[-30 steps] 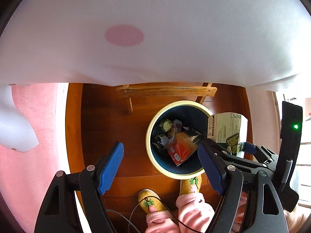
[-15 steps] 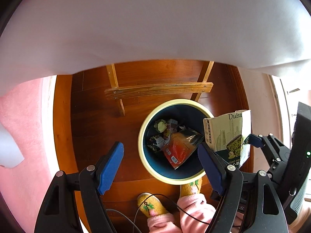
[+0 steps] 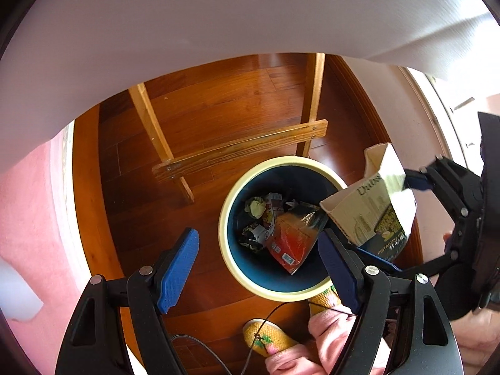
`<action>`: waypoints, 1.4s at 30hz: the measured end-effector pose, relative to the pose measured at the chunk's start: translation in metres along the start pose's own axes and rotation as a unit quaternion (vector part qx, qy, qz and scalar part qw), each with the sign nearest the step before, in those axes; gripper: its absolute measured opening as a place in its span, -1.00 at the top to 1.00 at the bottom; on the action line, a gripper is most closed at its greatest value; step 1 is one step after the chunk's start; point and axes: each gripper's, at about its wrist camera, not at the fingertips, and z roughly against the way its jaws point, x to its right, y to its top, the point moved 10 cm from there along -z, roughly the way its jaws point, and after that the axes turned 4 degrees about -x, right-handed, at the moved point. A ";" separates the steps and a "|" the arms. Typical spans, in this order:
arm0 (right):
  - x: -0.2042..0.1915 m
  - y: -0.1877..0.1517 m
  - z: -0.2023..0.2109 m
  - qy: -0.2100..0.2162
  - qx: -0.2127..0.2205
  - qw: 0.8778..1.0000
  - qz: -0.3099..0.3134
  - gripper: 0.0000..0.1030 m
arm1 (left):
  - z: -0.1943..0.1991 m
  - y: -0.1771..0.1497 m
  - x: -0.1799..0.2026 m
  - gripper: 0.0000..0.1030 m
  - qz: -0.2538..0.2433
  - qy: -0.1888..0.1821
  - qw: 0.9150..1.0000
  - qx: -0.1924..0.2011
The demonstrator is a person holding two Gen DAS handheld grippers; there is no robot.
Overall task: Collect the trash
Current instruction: 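Lower the chocolate box into the bin and open the right tool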
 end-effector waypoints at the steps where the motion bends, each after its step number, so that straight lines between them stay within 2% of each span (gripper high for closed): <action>1: -0.001 0.002 -0.002 0.001 0.001 1.000 0.011 -0.60 | 0.000 -0.001 0.001 -0.55 -0.008 -0.004 1.000 0.001; 10: -0.015 0.006 -0.011 0.005 0.007 0.996 0.086 -0.61 | -0.013 -0.003 0.032 -0.55 -0.077 -0.029 0.997 0.002; 18: -0.036 -0.006 -0.011 0.020 0.008 0.991 0.129 -0.61 | -0.030 -0.002 0.041 -0.55 -0.105 -0.009 0.994 -0.005; 28: -0.035 -0.006 -0.010 0.020 0.009 0.995 0.100 -0.61 | -0.040 -0.004 0.027 -0.55 -0.103 0.010 0.994 -0.019; 36: -0.043 -0.012 0.001 0.020 0.021 0.993 0.112 -0.61 | -0.025 -0.001 0.036 -0.55 -0.109 -0.017 0.994 -0.001; 42: -0.049 -0.008 0.015 0.027 0.043 0.992 0.113 -0.61 | -0.036 -0.001 0.041 -0.55 -0.107 0.012 0.994 -0.011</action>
